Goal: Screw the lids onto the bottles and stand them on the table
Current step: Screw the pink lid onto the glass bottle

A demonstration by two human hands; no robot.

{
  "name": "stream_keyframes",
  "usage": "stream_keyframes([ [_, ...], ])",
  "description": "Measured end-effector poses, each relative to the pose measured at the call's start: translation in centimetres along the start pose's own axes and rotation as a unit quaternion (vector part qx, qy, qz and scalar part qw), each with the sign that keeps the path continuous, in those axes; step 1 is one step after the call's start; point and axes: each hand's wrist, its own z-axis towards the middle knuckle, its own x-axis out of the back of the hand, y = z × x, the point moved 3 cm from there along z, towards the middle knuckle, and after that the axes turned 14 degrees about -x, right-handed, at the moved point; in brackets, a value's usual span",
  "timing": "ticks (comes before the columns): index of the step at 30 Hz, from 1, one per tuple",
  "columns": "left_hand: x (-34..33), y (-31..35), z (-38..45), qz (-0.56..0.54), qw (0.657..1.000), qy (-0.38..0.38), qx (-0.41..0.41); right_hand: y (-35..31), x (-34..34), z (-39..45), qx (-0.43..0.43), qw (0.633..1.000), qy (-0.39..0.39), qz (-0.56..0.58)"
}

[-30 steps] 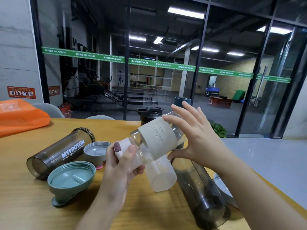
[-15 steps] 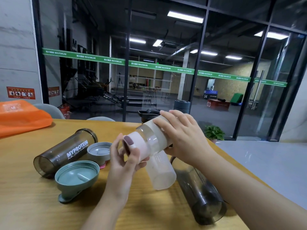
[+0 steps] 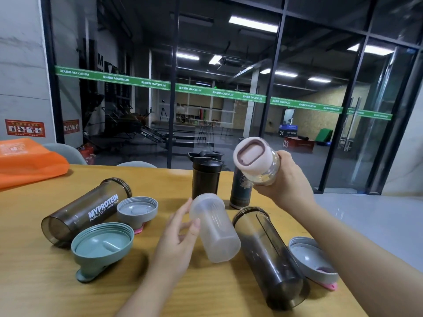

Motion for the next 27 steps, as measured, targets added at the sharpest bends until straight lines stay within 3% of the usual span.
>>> stream_keyframes([
  [7, -0.4, -0.9, 0.2, 0.15, 0.984, -0.079, -0.05, 4.4, -2.0, 0.2, -0.145, 0.979, -0.093, 0.107],
  [17, -0.6, -0.7, 0.0, 0.156, 0.981, -0.115, -0.022, 6.8, -4.8, 0.3, -0.271, 0.942, -0.15, 0.124],
  [27, -0.6, -0.5, -0.1, 0.14, 0.985, -0.102, -0.021, 7.3, -6.2, 0.6, -0.291, 0.931, -0.159, 0.155],
])
